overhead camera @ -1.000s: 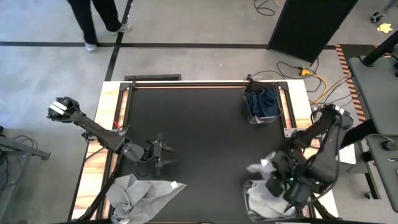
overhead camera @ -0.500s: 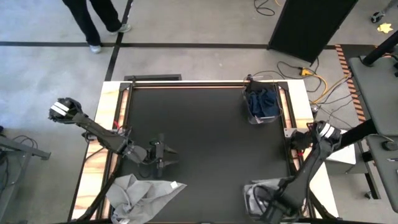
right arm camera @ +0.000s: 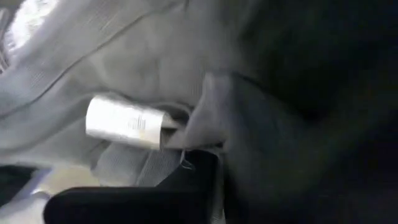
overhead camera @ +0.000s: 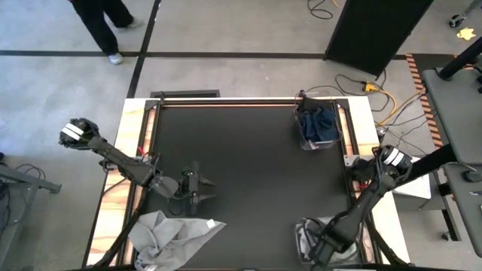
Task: Sort towels by color in basket
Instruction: Put the top gray towel into the bottom transparent bin
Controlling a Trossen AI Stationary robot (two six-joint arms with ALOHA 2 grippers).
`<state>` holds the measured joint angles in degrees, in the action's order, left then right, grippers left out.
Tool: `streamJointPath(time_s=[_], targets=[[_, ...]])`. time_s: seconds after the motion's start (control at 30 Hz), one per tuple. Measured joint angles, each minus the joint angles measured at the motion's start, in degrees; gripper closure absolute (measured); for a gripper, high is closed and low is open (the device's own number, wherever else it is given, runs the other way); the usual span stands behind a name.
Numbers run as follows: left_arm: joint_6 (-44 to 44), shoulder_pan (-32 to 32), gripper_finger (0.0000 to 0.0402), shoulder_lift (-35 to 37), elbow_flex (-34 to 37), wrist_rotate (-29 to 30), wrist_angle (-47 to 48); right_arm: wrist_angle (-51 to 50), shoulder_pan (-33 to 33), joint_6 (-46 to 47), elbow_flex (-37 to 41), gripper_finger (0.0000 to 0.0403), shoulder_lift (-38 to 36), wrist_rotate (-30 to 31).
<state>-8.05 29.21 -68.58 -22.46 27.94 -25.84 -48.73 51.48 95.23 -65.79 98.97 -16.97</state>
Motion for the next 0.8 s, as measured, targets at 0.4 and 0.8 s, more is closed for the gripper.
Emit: streamJointPath(time_s=[0.4, 0.8], targets=[[0.01, 0.0, 0.0249, -0.02, -0.02, 0.0, 0.27, 2.58, 0.13, 3.92, -0.46, 0.027, -5.68, -0.8], [-0.76, 0.0, 0.0249, -0.02, -0.02, 0.0, 0.69, -18.06, 2.14, 30.82, -3.74, 0.0169, -14.6, 18.17]])
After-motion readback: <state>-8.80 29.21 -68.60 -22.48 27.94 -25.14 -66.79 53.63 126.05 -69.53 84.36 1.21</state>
